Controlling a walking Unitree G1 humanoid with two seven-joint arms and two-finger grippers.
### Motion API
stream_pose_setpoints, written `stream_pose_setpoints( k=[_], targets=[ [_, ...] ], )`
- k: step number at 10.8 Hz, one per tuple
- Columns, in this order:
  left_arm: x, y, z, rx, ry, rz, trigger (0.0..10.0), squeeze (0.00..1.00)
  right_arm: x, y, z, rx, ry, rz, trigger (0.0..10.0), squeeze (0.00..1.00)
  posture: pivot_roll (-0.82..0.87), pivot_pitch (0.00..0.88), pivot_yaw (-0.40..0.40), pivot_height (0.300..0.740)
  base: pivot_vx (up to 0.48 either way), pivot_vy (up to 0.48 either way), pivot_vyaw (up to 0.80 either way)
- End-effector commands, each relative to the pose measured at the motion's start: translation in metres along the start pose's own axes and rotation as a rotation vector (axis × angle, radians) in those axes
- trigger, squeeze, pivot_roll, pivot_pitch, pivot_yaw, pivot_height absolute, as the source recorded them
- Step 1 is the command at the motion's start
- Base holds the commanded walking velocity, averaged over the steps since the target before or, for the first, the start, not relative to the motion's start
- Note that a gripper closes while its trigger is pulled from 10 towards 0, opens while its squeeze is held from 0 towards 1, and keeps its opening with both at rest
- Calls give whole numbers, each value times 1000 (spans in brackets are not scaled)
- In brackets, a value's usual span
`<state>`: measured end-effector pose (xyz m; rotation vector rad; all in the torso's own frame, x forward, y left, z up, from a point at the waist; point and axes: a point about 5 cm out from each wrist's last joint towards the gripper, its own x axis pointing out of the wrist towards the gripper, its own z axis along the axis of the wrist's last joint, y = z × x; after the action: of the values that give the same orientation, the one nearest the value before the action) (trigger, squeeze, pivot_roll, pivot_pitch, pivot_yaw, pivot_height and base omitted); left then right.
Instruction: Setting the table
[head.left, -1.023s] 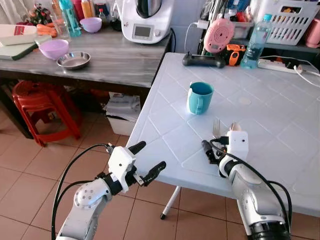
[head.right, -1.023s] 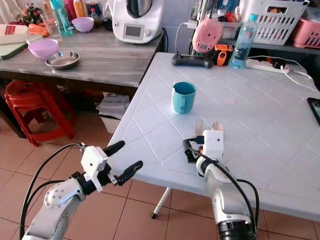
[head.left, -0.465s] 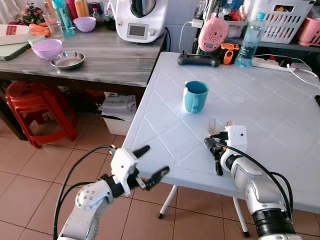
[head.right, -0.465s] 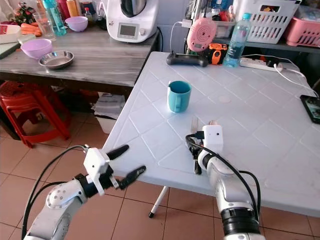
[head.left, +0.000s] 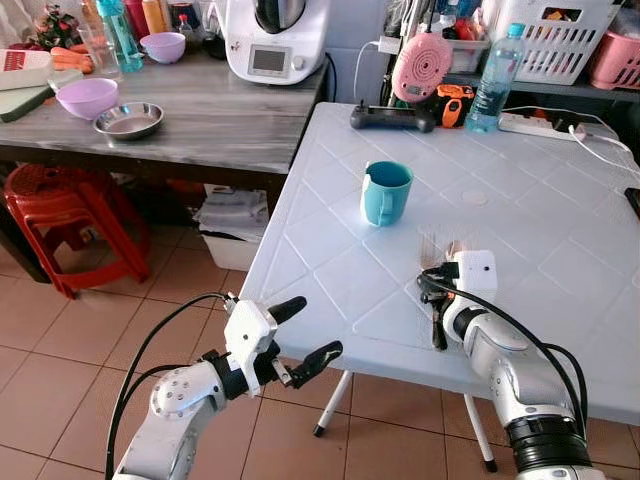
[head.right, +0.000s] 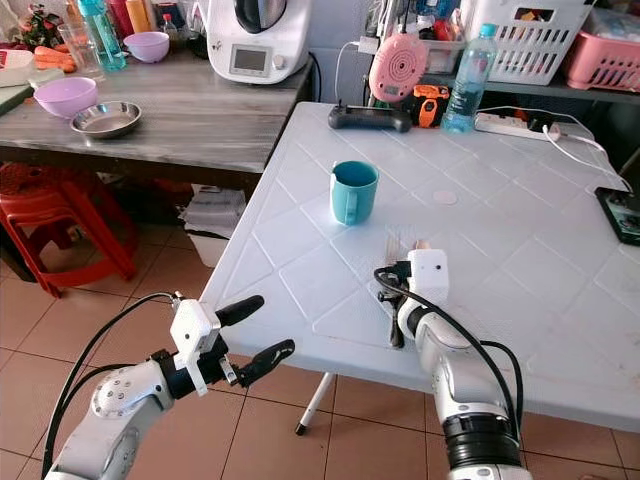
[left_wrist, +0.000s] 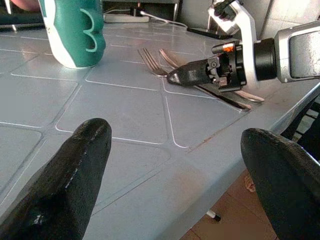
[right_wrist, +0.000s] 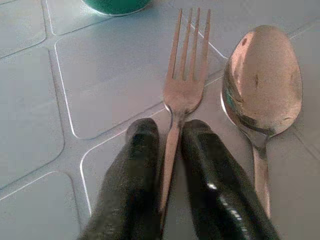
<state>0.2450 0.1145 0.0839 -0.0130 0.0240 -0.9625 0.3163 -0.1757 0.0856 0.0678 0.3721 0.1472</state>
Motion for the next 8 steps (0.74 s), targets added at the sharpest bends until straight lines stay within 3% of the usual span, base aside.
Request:
stream_pose_setpoints(
  k=[1,5,8],
  targets=[
    [1,0,3,18,9,-26,10000,0,-1,4,-23,30,102,22,0,0,21,56,-2,740,0,0,0],
    [2,2,4,56,18,-13,10000,0,-1,8,-23,83,97,24,0,0,21,53,2,740,0,0,0],
    [1,5,4,54,16,30,10000,0,-10,9,1,159,-14,-57,0,0,23,54,1,740,0,0,0]
  ],
)
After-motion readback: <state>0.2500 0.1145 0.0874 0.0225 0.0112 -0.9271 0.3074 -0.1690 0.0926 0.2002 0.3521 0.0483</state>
